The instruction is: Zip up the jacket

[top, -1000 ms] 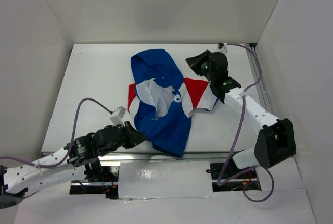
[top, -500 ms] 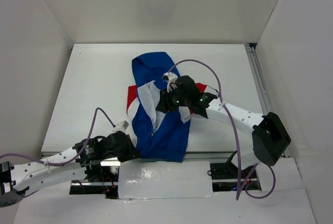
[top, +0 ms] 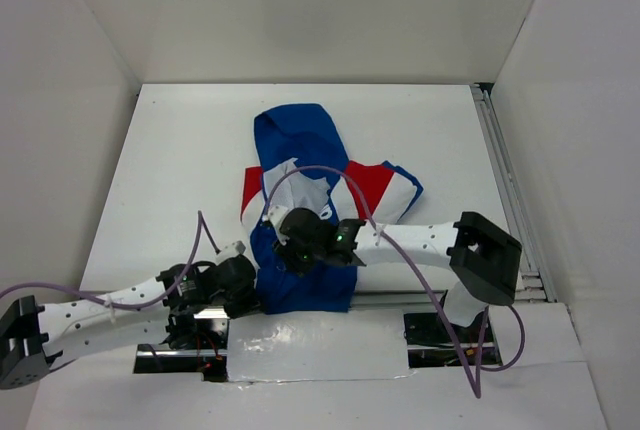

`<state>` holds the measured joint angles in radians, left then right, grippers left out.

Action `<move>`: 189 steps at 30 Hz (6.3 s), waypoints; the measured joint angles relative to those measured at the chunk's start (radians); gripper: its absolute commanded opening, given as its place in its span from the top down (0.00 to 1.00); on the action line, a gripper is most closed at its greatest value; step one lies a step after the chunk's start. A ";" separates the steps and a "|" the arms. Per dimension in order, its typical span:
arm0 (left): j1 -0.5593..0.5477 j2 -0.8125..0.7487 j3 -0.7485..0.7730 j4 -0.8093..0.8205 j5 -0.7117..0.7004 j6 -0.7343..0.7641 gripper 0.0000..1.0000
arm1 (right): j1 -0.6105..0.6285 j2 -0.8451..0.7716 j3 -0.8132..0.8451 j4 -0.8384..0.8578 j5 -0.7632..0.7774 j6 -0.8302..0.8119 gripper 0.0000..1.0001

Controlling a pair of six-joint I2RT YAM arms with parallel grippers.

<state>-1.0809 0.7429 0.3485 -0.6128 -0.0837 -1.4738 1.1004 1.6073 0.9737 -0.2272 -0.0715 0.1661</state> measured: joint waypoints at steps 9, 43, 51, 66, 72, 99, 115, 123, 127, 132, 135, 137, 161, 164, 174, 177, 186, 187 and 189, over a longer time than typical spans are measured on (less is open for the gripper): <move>0.000 -0.101 -0.026 0.002 0.001 0.004 1.00 | 0.175 0.016 0.051 -0.006 0.253 0.000 0.60; 0.000 -0.124 -0.028 0.002 0.000 0.007 1.00 | 0.214 0.262 0.222 -0.116 0.425 0.101 0.57; 0.000 -0.123 -0.028 0.003 -0.014 0.006 1.00 | 0.206 0.238 0.201 -0.110 0.466 0.152 1.00; 0.001 -0.117 -0.005 0.114 -0.066 0.008 1.00 | 0.081 -0.136 -0.005 -0.028 0.311 0.206 0.94; 0.000 -0.097 -0.004 0.089 -0.064 0.008 1.00 | 0.032 -0.116 -0.051 0.015 0.174 0.204 0.85; 0.000 -0.057 -0.004 0.037 -0.049 0.032 1.00 | 0.025 -0.066 -0.074 0.101 0.040 0.210 0.80; 0.000 -0.078 -0.004 0.027 -0.049 0.032 1.00 | 0.037 0.018 -0.018 0.077 0.181 0.271 1.00; 0.000 -0.071 0.003 0.031 -0.064 0.029 1.00 | 0.081 -0.155 -0.077 0.071 0.411 0.367 1.00; 0.000 -0.072 0.037 0.044 -0.085 0.033 1.00 | 0.085 -0.204 -0.072 0.035 0.595 0.421 1.00; 0.000 -0.080 0.079 0.063 -0.109 0.055 1.00 | 0.078 -0.127 0.010 -0.105 0.842 0.523 1.00; 0.000 -0.094 0.104 0.065 -0.130 0.067 1.00 | 0.045 -0.080 0.058 -0.179 0.935 0.594 1.00; 0.000 -0.114 0.127 0.063 -0.150 0.083 1.00 | -0.002 -0.069 0.071 -0.205 0.983 0.624 1.00; 0.000 -0.276 0.638 -0.156 -0.606 0.364 1.00 | -0.775 -0.077 0.330 0.274 0.813 0.225 1.00; -0.001 -0.223 0.680 -0.196 -0.666 0.343 1.00 | -0.841 -0.084 0.349 0.274 0.792 0.197 1.00; -0.001 -0.082 0.602 -0.283 -0.624 0.204 1.00 | -0.725 -0.144 0.201 0.227 0.387 0.188 0.86; -0.001 -0.033 0.560 -0.385 -0.554 0.092 1.00 | -0.630 -0.127 0.114 0.217 0.298 0.208 0.86; -0.001 -0.032 0.443 -0.578 -0.423 -0.154 1.00 | -0.370 0.069 0.113 0.151 0.238 0.250 0.37; -0.001 -0.060 0.439 -0.578 -0.421 -0.155 1.00 | -0.367 0.088 0.118 0.141 0.239 0.261 0.32; -0.001 -0.111 0.435 -0.576 -0.416 -0.150 1.00 | -0.385 0.106 0.121 0.128 0.240 0.292 0.10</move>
<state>-1.0817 0.6319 0.7830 -1.1889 -0.4999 -1.6241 0.7158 1.7130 1.0950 -0.0994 0.1688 0.4583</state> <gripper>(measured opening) 0.046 0.737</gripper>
